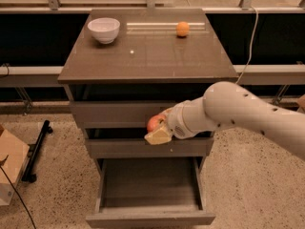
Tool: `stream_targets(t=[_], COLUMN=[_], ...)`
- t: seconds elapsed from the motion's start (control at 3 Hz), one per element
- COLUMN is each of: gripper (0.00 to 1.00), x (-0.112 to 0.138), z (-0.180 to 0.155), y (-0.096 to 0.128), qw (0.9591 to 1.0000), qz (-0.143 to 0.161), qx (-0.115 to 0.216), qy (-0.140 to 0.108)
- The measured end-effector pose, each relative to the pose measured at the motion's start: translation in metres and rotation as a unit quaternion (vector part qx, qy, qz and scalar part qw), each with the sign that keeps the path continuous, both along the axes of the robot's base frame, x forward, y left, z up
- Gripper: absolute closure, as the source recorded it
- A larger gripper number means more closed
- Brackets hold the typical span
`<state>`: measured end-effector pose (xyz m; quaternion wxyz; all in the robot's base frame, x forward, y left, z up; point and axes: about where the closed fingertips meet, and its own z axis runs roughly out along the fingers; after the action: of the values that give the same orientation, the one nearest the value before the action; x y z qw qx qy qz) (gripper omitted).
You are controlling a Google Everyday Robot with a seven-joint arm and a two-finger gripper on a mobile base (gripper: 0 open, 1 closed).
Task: Place apple into bottom drawer
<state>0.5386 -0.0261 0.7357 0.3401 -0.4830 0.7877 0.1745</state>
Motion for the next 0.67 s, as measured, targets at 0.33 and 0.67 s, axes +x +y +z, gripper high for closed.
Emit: stream_targets(t=[0.33, 0.67], gripper=[1.0, 1.0], x=[0.045, 0.0449], z=[-0.0633, -0.0661], y=[-0.0244, -0.0239], qw=[0.9989, 0.9989], qz=[-0.043, -0.043], qx=[0.009, 0.009], qy=[-0.018, -0.016])
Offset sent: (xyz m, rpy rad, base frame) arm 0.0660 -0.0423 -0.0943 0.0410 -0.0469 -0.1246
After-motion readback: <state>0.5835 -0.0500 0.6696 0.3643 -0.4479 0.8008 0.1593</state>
